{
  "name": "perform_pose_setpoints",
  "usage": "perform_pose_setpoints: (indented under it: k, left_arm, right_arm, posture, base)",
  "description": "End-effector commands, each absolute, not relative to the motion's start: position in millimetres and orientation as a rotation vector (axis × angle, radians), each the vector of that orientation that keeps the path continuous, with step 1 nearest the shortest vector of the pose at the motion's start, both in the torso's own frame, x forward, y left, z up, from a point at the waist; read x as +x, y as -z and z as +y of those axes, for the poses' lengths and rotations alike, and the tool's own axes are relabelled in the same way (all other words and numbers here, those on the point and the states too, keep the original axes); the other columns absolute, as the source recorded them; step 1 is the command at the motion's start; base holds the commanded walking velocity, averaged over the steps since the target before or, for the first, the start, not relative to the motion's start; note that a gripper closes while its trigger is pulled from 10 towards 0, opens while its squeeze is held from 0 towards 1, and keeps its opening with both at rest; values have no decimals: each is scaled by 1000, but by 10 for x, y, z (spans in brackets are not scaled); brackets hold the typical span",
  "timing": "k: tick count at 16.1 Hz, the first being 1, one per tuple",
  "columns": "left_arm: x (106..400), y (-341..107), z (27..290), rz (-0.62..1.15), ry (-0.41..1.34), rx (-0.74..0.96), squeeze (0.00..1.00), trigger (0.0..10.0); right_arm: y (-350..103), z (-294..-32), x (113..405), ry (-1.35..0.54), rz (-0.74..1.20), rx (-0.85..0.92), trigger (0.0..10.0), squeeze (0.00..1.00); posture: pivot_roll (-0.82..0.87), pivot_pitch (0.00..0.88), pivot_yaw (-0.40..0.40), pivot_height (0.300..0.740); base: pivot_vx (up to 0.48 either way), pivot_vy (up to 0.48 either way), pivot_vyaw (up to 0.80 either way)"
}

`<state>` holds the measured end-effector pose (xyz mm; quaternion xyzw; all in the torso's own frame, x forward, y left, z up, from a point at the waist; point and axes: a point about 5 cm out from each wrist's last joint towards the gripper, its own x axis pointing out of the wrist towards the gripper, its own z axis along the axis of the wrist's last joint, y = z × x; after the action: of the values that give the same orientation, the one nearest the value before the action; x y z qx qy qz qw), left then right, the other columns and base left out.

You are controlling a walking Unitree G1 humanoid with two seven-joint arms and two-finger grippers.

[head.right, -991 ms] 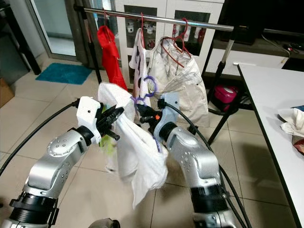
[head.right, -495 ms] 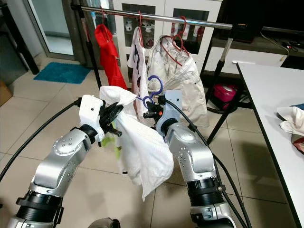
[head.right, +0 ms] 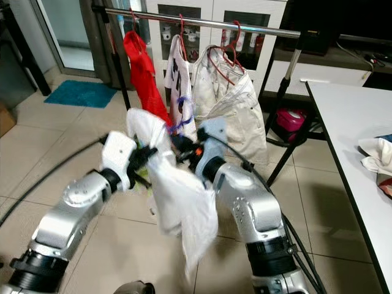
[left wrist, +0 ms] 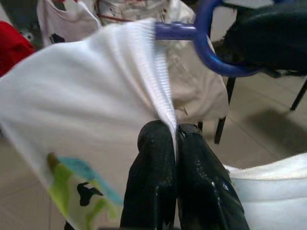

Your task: Hang hanger

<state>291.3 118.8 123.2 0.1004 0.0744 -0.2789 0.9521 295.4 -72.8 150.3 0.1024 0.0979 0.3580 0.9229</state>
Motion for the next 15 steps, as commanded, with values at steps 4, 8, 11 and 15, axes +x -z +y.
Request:
perform_pose_setpoints:
  k: [4,8,11,15]
  left_arm:
    - [2911,-1176,1194,187,586,239,0,0]
    - [2895,-1226,1171,162,598,212,0,0]
    - [2885,-1212,1160,166,601,209,0,0]
    - [2891,-1212,1257,150,512,197,0,0]
  right_arm:
    - [-1360,-736,2894,-763,287,-173,10000,0]
    - [-1286,-1171,3185,-356,333,-91,10000,0]
    - [-1319,-1353,3251,-225,315,-65,10000,0]
    - [-1388,-1308,3273,-166,257,48,10000,0]
  posture:
    - [39,0,11,740]
    - [40,0,7,740]
    - [38,0,0,740]
    - [35,10,-25,740]
  base:
    - [0,0,0]
    - [0,0,0]
    - [0,0,0]
    - [0,0,0]
